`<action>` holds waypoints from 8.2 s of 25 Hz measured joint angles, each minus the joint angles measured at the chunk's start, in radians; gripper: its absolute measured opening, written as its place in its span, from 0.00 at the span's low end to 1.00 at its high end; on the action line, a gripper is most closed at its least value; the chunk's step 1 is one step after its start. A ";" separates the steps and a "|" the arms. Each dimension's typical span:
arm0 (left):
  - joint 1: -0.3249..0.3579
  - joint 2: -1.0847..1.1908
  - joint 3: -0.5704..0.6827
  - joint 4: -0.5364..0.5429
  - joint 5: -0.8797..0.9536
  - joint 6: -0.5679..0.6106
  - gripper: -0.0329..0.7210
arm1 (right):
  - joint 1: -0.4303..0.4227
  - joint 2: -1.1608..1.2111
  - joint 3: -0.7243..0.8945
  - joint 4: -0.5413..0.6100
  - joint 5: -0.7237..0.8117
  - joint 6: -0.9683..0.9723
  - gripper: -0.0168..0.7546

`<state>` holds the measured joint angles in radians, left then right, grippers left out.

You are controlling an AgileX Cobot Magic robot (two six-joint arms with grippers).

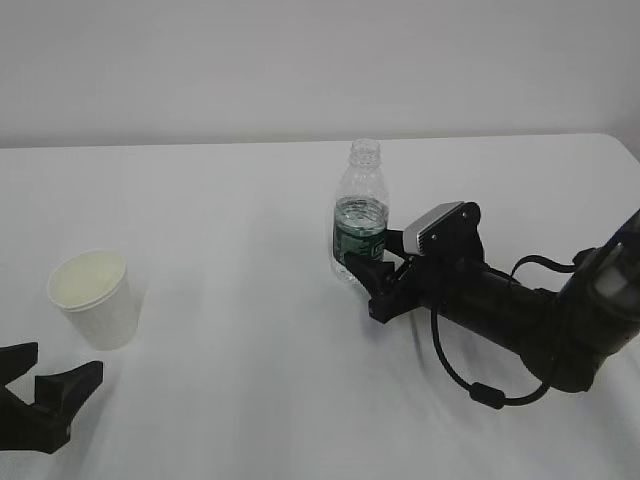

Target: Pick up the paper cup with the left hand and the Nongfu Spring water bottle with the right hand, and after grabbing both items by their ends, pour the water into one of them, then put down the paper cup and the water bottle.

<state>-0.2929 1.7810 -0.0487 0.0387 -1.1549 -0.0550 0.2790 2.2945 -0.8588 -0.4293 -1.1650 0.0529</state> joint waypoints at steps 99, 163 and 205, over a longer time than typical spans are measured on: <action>0.000 0.000 0.000 0.000 0.000 0.012 0.82 | 0.034 0.033 -0.139 -0.039 0.078 0.052 0.64; 0.000 0.125 -0.109 -0.039 -0.002 0.030 0.85 | -0.042 -0.227 0.204 -0.015 0.053 -0.053 0.62; 0.000 0.259 -0.329 -0.087 -0.002 0.041 0.82 | -0.042 -0.227 0.204 -0.015 0.053 -0.053 0.62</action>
<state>-0.2929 2.0396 -0.3776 -0.0487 -1.1565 -0.0140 0.2367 2.0680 -0.6552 -0.4448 -1.1117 0.0000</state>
